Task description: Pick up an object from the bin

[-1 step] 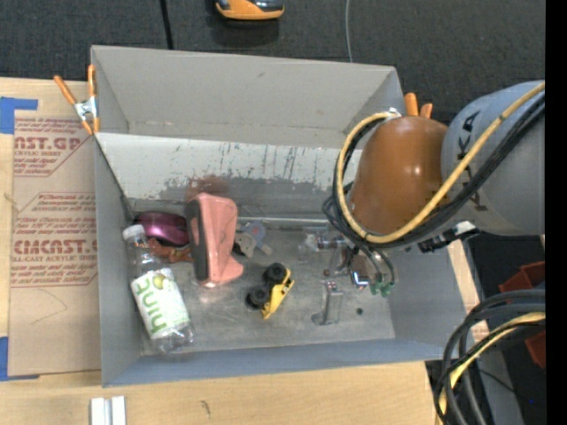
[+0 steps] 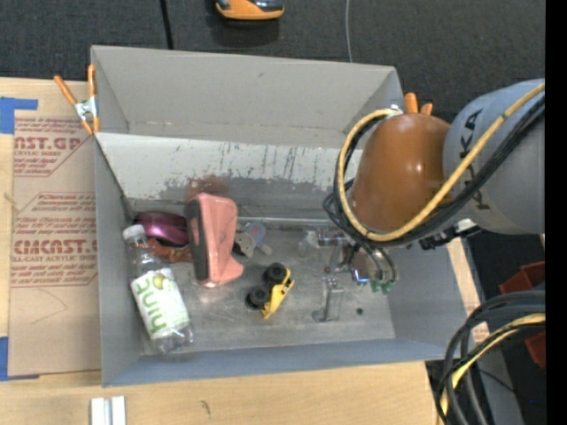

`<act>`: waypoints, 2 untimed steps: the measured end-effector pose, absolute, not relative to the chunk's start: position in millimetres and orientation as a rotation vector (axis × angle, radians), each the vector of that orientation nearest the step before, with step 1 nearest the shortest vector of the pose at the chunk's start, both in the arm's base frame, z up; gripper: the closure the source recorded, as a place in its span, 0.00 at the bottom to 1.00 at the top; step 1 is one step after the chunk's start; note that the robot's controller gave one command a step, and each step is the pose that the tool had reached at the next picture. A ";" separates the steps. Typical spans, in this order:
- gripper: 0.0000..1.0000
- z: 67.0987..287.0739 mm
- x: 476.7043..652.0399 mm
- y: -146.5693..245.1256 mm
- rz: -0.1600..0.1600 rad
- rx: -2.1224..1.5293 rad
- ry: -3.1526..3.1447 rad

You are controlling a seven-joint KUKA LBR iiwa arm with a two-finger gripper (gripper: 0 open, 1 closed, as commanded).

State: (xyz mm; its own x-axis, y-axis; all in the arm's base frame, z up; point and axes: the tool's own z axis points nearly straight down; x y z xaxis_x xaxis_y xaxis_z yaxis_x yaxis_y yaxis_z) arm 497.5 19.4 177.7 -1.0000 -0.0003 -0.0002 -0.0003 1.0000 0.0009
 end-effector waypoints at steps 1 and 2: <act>0.00 127.4 531.4 40.3 0.000 -0.086 3.131; 0.00 87.1 509.6 48.1 0.001 -0.418 3.113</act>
Offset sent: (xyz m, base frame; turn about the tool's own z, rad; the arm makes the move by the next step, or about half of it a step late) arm -0.0048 0.0309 -0.1050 -0.3281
